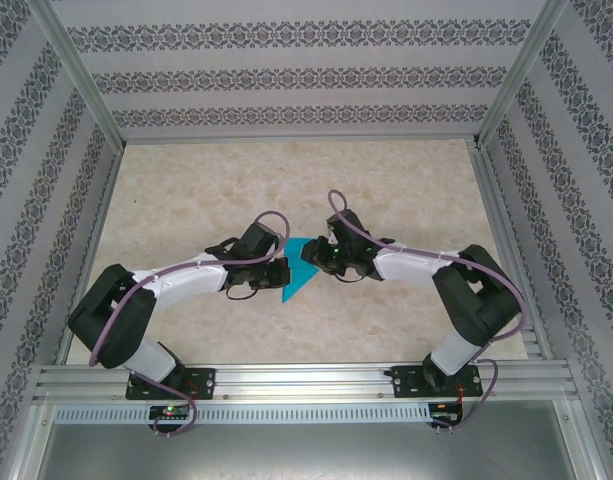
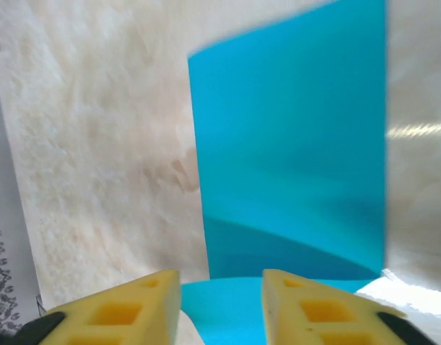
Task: Fold a paper plane with a square sheet of paper (pick it up from the middle)
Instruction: Third fold the triangle at the center of the table, then fourth fold the wing at the center of the table.
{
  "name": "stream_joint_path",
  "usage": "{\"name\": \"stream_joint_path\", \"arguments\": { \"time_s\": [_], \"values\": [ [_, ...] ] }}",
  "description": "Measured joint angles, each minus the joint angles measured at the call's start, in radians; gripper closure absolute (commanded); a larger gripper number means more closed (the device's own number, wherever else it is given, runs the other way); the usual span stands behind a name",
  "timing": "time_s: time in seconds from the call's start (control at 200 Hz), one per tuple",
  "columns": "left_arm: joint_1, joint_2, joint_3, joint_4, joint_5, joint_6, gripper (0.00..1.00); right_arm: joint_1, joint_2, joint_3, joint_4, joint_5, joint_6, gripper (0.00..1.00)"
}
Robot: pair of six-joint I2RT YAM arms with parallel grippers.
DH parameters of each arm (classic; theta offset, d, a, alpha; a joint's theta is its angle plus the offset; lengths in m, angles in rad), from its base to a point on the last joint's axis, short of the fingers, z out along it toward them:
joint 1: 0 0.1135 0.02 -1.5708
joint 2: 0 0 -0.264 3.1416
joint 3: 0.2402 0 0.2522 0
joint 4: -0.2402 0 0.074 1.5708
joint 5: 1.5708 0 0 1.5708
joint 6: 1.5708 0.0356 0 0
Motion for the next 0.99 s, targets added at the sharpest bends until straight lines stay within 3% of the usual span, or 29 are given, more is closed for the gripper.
{"name": "stream_joint_path", "arguments": {
  "time_s": [0.245, 0.679, 0.994],
  "values": [
    [0.0, 0.053, 0.025, 0.029, -0.048, -0.019, 0.94, -0.074, -0.031, -0.045, -0.033, -0.03, -0.046, 0.55],
    [0.0, 0.101, 0.029, 0.045, -0.127, -0.07, 0.91, -0.074, 0.029, -0.045, -0.047, -0.122, -0.105, 0.54],
    [0.0, 0.145, 0.034, 0.016, -0.139, -0.087, 0.91, -0.074, 0.084, -0.041, -0.037, -0.167, -0.103, 0.6]
  ]
}}
